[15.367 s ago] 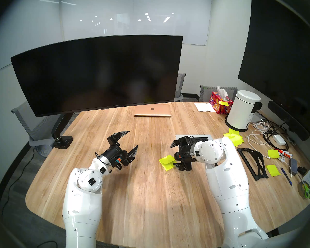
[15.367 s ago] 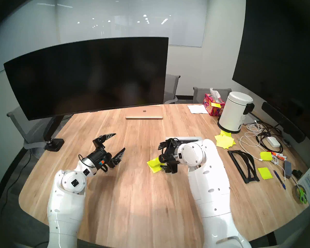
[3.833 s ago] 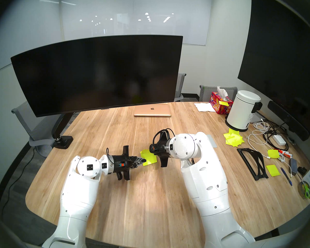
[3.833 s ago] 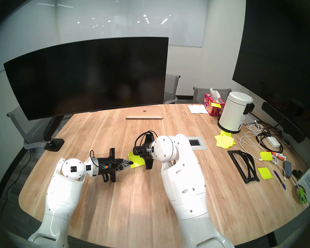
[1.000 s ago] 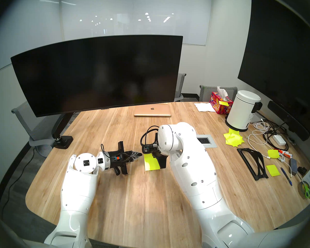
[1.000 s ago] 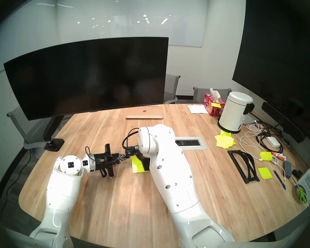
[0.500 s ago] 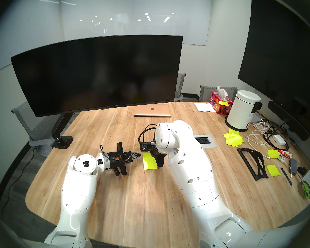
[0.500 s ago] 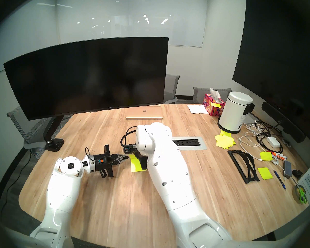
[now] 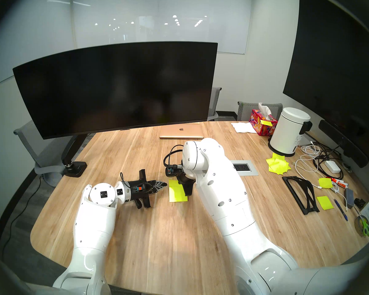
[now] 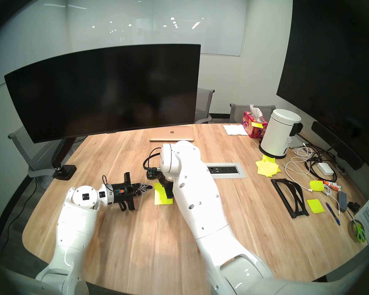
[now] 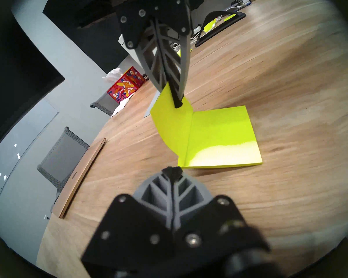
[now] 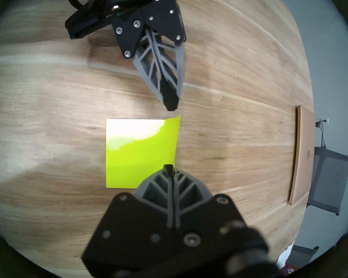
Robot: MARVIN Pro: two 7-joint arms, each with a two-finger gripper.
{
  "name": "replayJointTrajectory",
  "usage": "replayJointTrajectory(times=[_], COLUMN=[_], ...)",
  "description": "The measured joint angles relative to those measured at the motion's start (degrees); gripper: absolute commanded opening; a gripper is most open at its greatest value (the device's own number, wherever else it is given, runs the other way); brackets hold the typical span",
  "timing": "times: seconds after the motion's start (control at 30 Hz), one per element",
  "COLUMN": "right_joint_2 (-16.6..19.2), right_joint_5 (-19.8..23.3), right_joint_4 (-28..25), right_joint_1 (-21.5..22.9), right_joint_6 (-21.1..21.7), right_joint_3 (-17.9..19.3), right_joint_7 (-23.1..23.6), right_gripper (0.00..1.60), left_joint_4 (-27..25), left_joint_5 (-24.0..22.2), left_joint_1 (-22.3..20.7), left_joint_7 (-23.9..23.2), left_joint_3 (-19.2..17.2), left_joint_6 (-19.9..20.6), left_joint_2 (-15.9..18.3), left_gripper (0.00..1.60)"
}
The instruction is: Peel one sticky note off the pad and stick it onto the monitor, then press it flat
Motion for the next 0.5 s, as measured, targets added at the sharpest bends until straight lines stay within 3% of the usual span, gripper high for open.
replayJointTrajectory(times=[0.5], right_joint_2=[0.2], right_joint_5=[1.4], right_joint_4=[1.7], right_joint_1=[1.2], right_joint_6=[-1.3], right_joint_3=[0.8], right_joint_7=[0.0], right_gripper=[0.0], left_joint_4=[5.2], left_joint_5=[1.4], left_joint_1=[-3.1], left_joint_7=[0.7], left_joint_3=[0.8], left_joint_6=[-0.7], left_joint_2=[-0.1], left_gripper=[0.0])
